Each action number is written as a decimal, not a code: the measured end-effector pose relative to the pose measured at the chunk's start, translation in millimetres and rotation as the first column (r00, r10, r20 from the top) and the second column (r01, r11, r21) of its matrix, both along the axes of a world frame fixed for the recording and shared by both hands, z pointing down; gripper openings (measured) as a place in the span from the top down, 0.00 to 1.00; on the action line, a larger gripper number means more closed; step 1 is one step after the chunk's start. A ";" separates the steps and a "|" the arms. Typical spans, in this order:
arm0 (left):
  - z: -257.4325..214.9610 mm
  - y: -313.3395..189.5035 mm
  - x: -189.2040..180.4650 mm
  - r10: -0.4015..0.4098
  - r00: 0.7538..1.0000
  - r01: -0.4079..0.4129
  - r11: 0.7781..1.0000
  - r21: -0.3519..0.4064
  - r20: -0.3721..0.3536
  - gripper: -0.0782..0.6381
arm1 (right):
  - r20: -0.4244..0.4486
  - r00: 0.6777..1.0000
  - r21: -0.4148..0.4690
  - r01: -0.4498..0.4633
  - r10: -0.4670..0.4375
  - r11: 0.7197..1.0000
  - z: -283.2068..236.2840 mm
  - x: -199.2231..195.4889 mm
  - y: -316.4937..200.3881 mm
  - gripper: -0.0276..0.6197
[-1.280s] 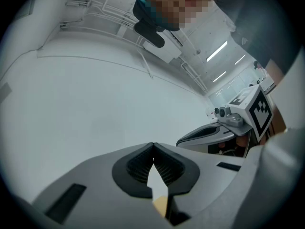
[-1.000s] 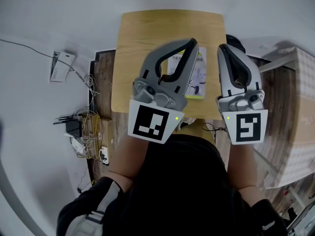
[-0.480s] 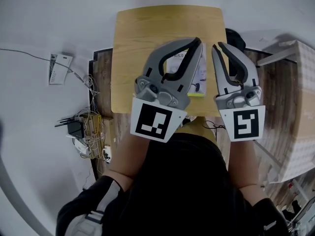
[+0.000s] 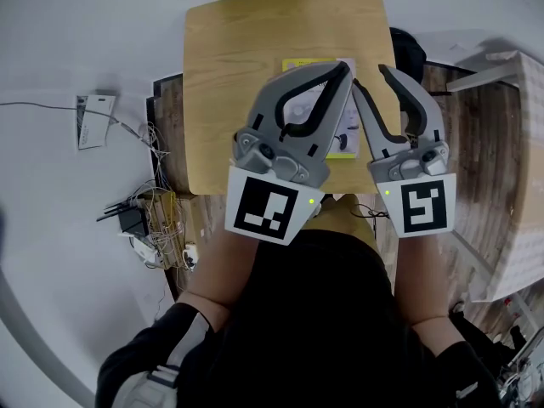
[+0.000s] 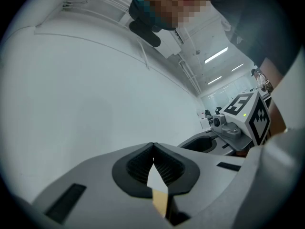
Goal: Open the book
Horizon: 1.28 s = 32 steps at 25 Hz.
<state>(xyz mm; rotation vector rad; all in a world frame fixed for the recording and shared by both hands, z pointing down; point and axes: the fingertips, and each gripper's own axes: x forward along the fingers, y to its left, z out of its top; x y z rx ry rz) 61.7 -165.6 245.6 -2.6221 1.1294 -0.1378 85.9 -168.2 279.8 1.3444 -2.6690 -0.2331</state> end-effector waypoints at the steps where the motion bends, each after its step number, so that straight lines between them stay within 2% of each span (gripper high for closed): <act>1: 4.6 -1.8 -0.4 0.002 1.000 -0.002 1.000 -0.009 0.004 0.88 | -0.002 1.000 -0.013 -0.002 0.002 1.000 5.5 -0.4 -1.7 0.72; 7: 22.3 -12.7 -7.6 0.010 1.000 -0.010 0.999 -0.045 0.006 0.88 | -0.026 0.999 -0.103 -0.029 0.027 0.994 45.0 -0.4 -13.9 0.72; 10: 26.5 -18.5 -10.7 0.016 1.000 -0.015 0.999 -0.050 0.008 0.88 | -0.030 0.998 -0.166 -0.051 0.047 0.985 68.8 1.3 -20.1 0.72; 18: 33.4 -26.7 -9.9 0.031 0.999 -0.030 0.997 -0.065 0.021 0.88 | -0.043 0.996 -0.266 -0.083 0.074 0.960 118.9 2.1 -30.8 0.72; 25: 35.8 -32.9 -14.4 0.032 0.999 -0.029 0.997 -0.068 0.038 0.88 | -0.073 0.991 -0.385 -0.134 0.115 0.913 169.5 7.4 -35.4 0.71; 32: 41.2 -34.3 -18.2 0.022 0.999 -0.017 0.996 -0.088 0.047 0.88 | -0.084 0.986 -0.460 -0.167 0.144 0.872 201.6 14.1 -39.2 0.71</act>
